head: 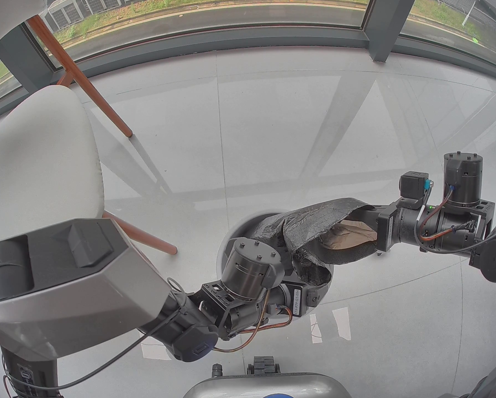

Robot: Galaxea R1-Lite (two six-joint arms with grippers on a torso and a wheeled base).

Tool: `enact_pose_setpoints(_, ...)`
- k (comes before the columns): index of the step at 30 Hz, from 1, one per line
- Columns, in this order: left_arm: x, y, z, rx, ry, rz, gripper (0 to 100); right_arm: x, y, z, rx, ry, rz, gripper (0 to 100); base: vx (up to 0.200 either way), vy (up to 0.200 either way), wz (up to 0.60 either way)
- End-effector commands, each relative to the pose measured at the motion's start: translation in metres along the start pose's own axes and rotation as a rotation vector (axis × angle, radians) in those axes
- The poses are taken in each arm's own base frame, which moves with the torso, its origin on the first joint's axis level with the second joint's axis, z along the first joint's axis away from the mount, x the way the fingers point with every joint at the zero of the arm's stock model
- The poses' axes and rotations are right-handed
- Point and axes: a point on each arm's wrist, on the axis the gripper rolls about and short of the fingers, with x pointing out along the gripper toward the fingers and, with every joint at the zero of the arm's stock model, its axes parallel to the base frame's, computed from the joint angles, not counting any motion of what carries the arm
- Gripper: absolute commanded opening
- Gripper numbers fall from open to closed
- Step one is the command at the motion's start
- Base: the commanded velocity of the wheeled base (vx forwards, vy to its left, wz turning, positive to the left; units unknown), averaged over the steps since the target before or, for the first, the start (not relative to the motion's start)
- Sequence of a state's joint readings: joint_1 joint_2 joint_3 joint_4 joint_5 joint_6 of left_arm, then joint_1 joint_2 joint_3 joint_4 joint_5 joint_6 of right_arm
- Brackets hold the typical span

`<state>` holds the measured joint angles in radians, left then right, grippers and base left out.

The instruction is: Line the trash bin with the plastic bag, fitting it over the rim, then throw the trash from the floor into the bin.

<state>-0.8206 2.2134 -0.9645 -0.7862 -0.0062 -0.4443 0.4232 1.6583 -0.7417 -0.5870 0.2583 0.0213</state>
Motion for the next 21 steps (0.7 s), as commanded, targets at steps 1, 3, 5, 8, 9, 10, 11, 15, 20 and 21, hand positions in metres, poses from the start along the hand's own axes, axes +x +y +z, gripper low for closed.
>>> enact_pose_setpoints(1,0.012,0.012,-0.011,0.009,0.016,0.043,100,-0.002,0.0,0.002,-0.002,-0.009,0.0,0,0.0,0.0,0.0)
enact_pose_setpoints(3,0.013,0.014,-0.009,0.021,0.011,0.051,100,-0.002,0.0,0.002,-0.002,-0.009,0.0,0,0.0,0.0,0.0)
enact_pose_setpoints(5,0.014,0.022,-0.005,0.022,0.0,0.068,100,-0.002,0.0,0.002,-0.002,-0.01,0.0,0,0.0,0.0,0.0)
enact_pose_setpoints(8,0.016,0.027,-0.001,0.024,-0.012,0.077,100,-0.002,0.0,0.002,-0.002,-0.01,0.0,0,0.0,0.0,0.0)
enact_pose_setpoints(9,0.019,0.029,0.003,0.02,-0.028,0.079,100,-0.002,0.0,0.002,-0.003,-0.01,-0.002,0,0.0,0.0,0.0)
enact_pose_setpoints(10,0.019,0.029,0.003,0.02,-0.028,0.079,100,-0.002,0.0,0.002,-0.002,-0.01,-0.002,0,0.0,0.0,0.0)
enact_pose_setpoints(11,0.021,0.03,0.007,0.019,-0.042,0.077,100,-0.002,0.0,0.002,-0.004,-0.01,0.0,0,0.0,0.0,0.0)
enact_pose_setpoints(15,0.025,0.024,0.012,0.022,-0.062,0.058,100,-0.002,0.001,0.002,-0.004,-0.01,0.001,0,0.0,0.0,0.0)
enact_pose_setpoints(20,0.032,0.013,0.013,0.032,-0.074,0.028,100,-0.002,0.001,0.002,-0.004,-0.01,0.001,0,0.0,0.0,0.0)
enact_pose_setpoints(21,0.034,0.009,0.013,0.034,-0.077,0.02,100,-0.002,0.001,0.002,-0.004,-0.01,0.001,0,0.0,0.0,0.0)
